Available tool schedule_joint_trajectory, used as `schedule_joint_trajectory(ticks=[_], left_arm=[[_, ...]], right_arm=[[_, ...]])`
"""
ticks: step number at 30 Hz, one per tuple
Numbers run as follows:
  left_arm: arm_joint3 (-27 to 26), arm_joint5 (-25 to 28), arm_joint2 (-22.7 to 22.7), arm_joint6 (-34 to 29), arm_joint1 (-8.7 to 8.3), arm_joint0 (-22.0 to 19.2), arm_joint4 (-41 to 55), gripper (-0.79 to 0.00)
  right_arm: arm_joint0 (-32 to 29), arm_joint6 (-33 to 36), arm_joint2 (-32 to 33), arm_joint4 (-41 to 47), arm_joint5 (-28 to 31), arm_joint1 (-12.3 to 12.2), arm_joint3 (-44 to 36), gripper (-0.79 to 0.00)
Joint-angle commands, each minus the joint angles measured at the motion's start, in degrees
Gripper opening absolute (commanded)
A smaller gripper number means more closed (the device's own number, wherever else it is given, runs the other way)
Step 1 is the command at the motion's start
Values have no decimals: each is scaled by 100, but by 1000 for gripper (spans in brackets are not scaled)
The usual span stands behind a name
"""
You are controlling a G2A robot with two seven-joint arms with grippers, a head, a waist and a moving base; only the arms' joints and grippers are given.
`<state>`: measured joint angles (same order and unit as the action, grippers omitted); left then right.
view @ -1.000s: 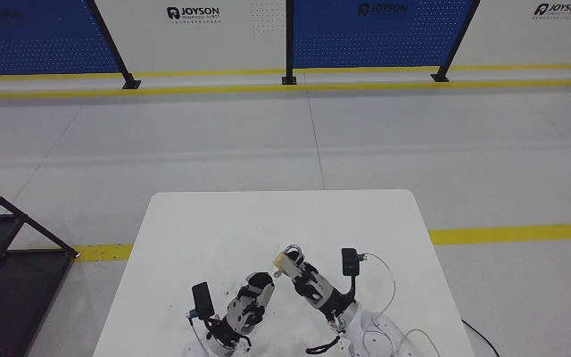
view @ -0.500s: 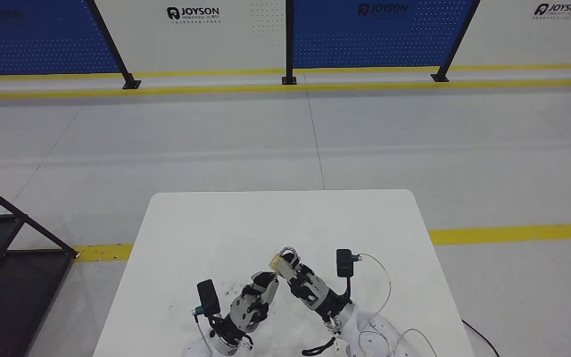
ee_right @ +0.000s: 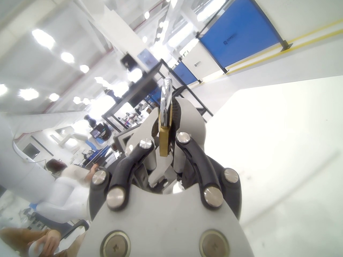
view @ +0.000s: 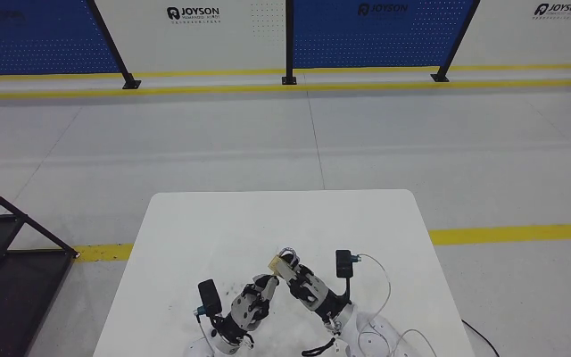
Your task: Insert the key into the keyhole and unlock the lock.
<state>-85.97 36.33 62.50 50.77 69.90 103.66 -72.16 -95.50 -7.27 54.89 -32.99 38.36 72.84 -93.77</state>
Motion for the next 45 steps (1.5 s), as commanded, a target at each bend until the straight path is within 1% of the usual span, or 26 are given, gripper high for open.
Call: schedule_joint_trajectory(ticks=[1, 5, 8, 18, 24, 26, 33, 35, 38, 39, 40, 42, 45], left_arm=[[-10, -77, -1, 69, -2, -1, -56, -785], [-23, -502, 11, 323, -8, -11, -425, -785], [25, -680, -20, 522, -8, -28, -590, -785], [222, -1828, -124, 1172, 16, -144, -1302, -785], [364, -2306, -209, 1397, 41, -239, -1493, -785], [412, -2598, -202, 1472, 44, -282, -1655, -785], [555, -3215, -269, 1687, 66, -367, -1960, -785], [595, -3311, -296, 1727, 73, -395, -1999, -785], [632, -3239, -343, 1806, 86, -412, -1868, -785], [641, -3177, -355, 1817, 89, -412, -1791, -302], [640, -3080, -366, 1814, 91, -411, -1703, 0], [626, -2942, -365, 1808, 86, -401, -1603, 0], [578, -2563, -339, 1685, 56, -324, -1455, 0]], right_arm=[[-1, -3, -3, -1, -2, -1, -2, -785], [-3, -7, -6, -3, -6, -3, -7, -785], [-4, -8, -7, -3, -9, -5, -10, -785], [-3, 18, -13, -6, -29, -11, -23, -785], [-2, 29, -17, -10, -37, -15, -30, -785], [-4, 29, -18, -9, -37, -17, -32, -785], [-10, 27, -15, -9, -35, -23, -38, -785], [-13, 20, -14, 0, -35, -24, -40, -785], [-13, 28, -13, -7, -34, -27, -41, -785], [-14, 19, -10, -4, -40, -27, -42, -785], [-16, 14, -11, -5, -45, -28, -44, -785], [-11, 14, -5, 7, -51, -29, -38, -785], [13, 16, 27, 75, -59, -32, -19, -785]])
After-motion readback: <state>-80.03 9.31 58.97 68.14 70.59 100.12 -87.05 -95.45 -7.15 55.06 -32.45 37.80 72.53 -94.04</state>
